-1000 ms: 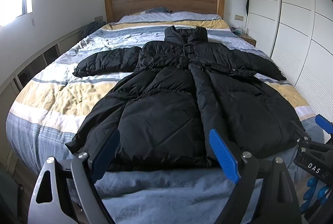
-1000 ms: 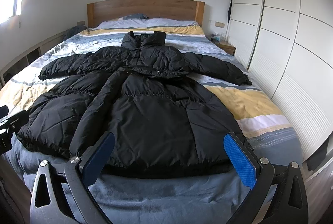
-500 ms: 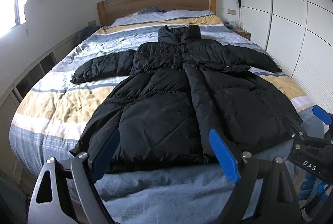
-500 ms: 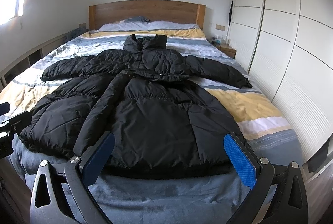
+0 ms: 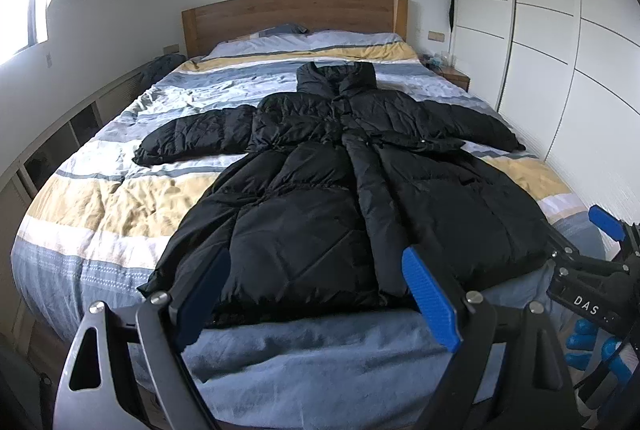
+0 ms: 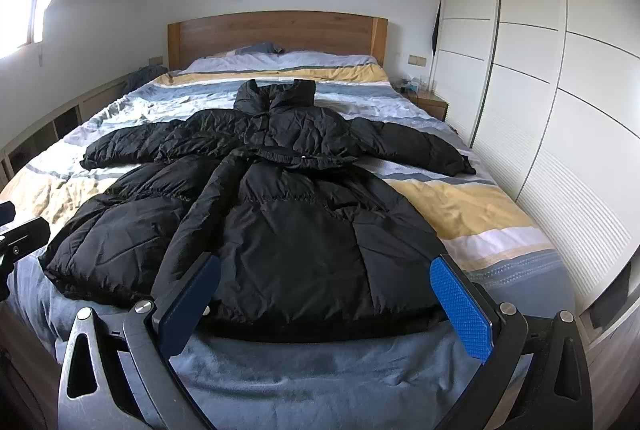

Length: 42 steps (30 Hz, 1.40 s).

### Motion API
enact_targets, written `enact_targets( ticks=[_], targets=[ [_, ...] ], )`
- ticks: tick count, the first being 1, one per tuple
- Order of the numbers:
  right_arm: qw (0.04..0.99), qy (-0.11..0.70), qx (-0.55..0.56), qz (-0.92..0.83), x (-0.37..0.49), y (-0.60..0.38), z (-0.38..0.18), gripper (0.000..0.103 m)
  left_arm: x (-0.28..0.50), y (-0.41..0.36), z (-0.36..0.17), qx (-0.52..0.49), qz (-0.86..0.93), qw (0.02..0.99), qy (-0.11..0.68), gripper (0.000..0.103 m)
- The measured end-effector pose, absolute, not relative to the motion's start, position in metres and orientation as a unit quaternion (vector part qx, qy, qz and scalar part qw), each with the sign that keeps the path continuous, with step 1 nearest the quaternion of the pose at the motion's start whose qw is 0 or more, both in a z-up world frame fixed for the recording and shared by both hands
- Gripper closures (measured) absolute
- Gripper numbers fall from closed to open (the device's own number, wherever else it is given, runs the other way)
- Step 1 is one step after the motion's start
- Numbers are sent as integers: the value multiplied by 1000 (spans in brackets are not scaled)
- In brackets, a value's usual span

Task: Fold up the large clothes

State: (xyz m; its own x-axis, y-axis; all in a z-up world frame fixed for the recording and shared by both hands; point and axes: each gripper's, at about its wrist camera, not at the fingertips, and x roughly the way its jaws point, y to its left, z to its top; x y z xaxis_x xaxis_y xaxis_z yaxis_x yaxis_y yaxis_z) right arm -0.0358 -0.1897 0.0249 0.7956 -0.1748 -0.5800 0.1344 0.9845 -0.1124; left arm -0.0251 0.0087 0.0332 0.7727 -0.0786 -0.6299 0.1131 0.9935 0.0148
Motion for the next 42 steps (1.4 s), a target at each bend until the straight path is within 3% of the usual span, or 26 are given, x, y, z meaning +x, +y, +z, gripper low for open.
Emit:
enact_targets(
  ticks=[11, 22, 33, 42],
  targets=[
    [942, 325, -33, -78, -26, -178, 17, 0, -30, 29, 33, 9, -41, 945, 325, 15],
    [924, 373, -31, -80, 18, -191, -10, 1, 23, 42, 0, -1, -30, 928, 372, 15],
    [919, 375, 66, -103, 130, -301, 8, 0, 122, 34, -24, 11, -11, 918, 397, 15],
    [876, 392, 251, -130, 251, -451, -50, 1, 216, 1, -52, 33, 1, 914, 404, 15]
  ],
)
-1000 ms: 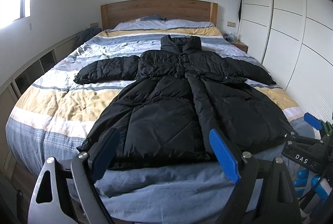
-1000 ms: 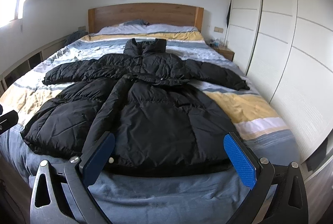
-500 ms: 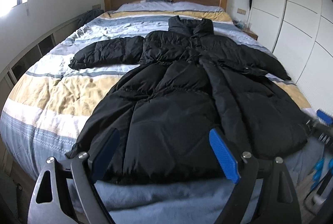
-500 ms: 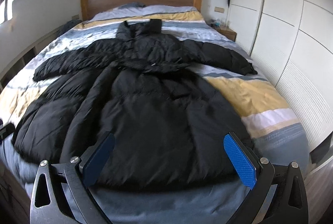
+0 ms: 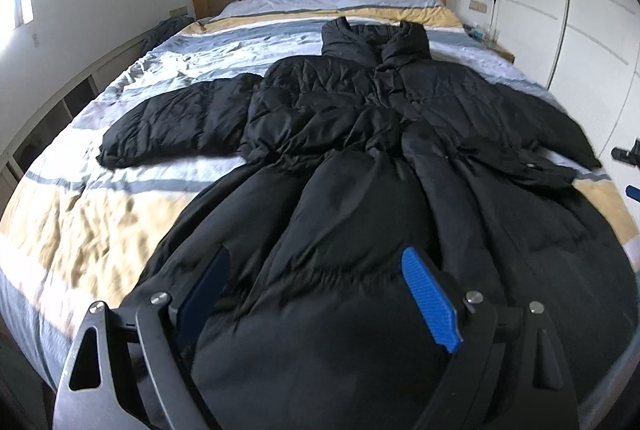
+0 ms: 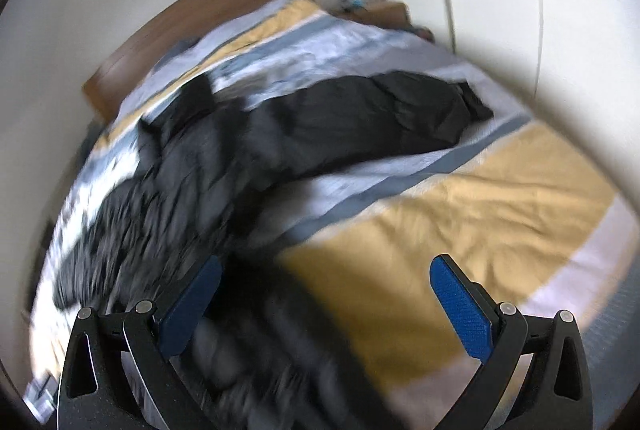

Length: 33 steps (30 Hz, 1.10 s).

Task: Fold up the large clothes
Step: 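Grasp the coat's hem with the right gripper and lift it toward the collar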

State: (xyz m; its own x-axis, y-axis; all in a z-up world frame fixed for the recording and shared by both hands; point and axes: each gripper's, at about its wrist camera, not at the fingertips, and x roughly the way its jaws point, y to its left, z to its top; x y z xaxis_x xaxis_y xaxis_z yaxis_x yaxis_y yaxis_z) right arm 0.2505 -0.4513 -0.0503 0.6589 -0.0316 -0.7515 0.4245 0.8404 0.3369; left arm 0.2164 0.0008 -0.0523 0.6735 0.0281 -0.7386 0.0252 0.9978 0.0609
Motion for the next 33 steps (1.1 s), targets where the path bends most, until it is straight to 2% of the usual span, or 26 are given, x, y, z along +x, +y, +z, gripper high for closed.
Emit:
enact_targets(
  ticks=[6, 12, 17, 20, 22, 24, 26, 27, 28, 33],
  targets=[
    [836, 357, 395, -129, 306, -534, -107, 4, 255, -17, -82, 51, 17, 906, 420, 15],
    [813, 321, 471, -121, 339, -581, -145, 6, 265, -25, -105, 65, 24, 901, 428, 15],
    [810, 276, 504, -115, 353, -614, -153, 7, 268, -30, -117, 78, 31, 898, 433, 15],
    [802, 247, 530, -120, 356, -635, -158, 20, 269, -35, -124, 85, 33, 896, 435, 15],
    [793, 230, 550, -126, 353, -643, -164, 33, 270, -36, -126, 87, 34, 895, 435, 15],
    [783, 214, 570, -126, 351, -649, -169, 42, 270, -37, -127, 87, 35, 895, 436, 15],
    [778, 201, 584, -117, 351, -652, -170, 59, 269, -38, -129, 87, 35, 894, 437, 15],
    [779, 198, 583, -115, 351, -653, -168, 77, 270, -37, -129, 85, 35, 894, 438, 15],
    [784, 196, 579, -113, 352, -653, -164, 87, 270, -37, -130, 84, 34, 894, 439, 15],
    [817, 190, 537, -88, 365, -641, -123, 94, 270, -35, -131, 75, 32, 894, 440, 15]
  ],
)
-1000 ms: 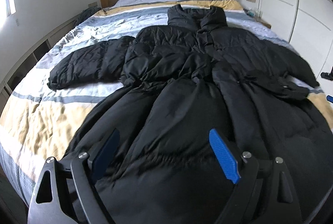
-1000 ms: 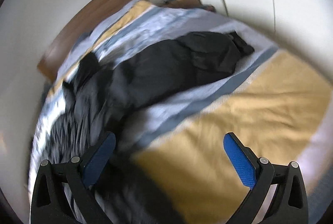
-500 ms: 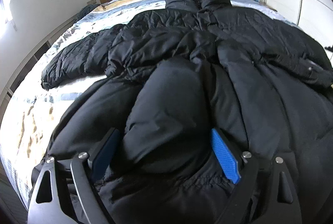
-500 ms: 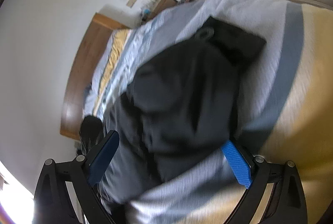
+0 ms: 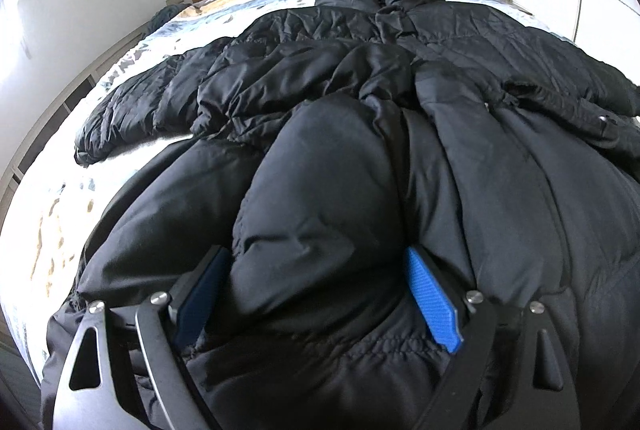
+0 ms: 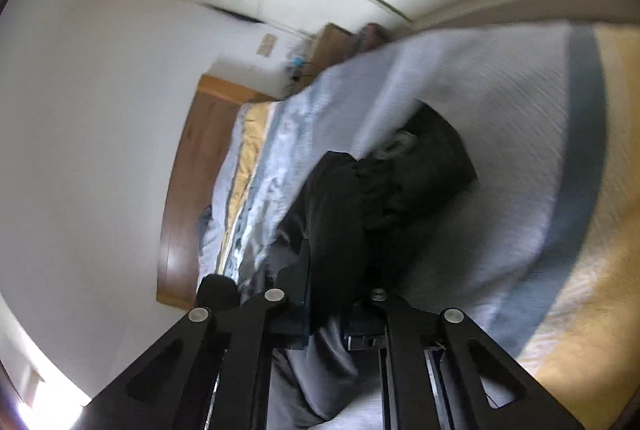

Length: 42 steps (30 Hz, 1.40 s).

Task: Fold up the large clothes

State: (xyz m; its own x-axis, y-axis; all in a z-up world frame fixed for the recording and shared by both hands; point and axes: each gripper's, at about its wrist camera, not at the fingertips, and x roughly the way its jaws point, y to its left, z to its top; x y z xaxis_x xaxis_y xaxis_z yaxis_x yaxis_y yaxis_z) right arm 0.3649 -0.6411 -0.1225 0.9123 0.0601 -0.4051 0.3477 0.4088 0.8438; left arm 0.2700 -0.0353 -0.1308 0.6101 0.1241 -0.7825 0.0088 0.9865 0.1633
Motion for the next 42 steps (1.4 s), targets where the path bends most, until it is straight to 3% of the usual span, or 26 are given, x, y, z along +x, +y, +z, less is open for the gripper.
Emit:
enact_targets(
  ticks=[8, 20, 33, 42],
  targets=[
    [860, 192, 472, -21, 390, -588, -44, 94, 269, -34, -131, 68, 31, 892, 446, 15],
    [890, 245, 361, 133, 440, -410, 41, 94, 251, -15, -103, 41, 24, 897, 440, 15],
    [879, 374, 241, 169, 431, -258, -12, 92, 221, 41, -68, 3, 53, 911, 408, 15],
    [856, 484, 137, 116, 426, -210, -79, 87, 200, 60, -57, -16, 59, 915, 399, 15]
  ],
)
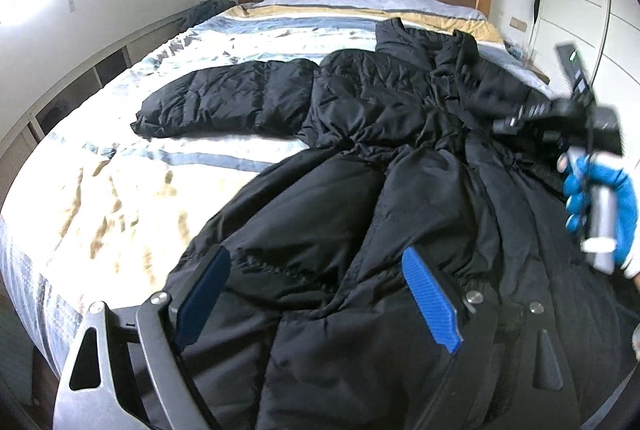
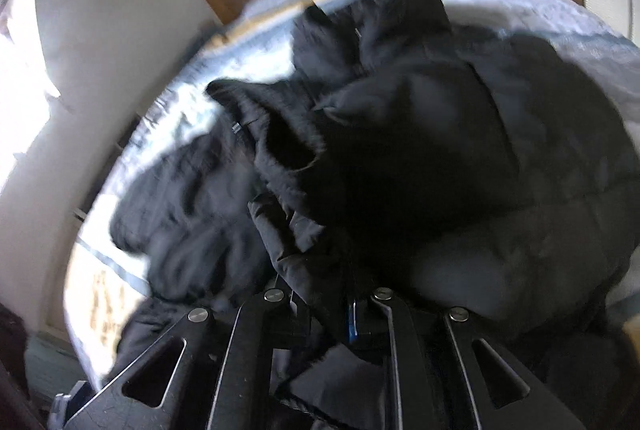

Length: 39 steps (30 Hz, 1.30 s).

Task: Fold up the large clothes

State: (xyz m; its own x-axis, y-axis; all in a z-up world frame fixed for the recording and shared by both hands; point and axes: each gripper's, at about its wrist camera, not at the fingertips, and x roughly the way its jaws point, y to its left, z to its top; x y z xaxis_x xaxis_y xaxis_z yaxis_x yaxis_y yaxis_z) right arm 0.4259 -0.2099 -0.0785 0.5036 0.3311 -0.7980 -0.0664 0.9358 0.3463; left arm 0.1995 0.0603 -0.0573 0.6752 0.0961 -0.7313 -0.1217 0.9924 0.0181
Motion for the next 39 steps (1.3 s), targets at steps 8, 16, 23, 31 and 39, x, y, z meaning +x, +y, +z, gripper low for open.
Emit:
enact_targets(
  ticks=[8, 16, 23, 31, 39],
  targets=[
    [838, 515, 137, 116, 420, -190, -85, 47, 181, 72, -41, -46, 51, 921, 384, 15],
    [848, 504, 114, 118, 378, -168, -40, 43, 148, 69, 2, -36, 40, 928, 369, 15],
    [872, 466, 93, 119, 314, -172, 17, 43, 109, 71, 36, -44, 32, 939, 341, 15],
    [898, 430, 63, 62, 263, -246, 55, 43, 104, 61, 64, -43, 4, 942, 334, 15],
    [908, 414, 68, 21, 290, -320, 41, 43, 190, 1, 56, -29, -38, 936, 349, 15]
  ],
)
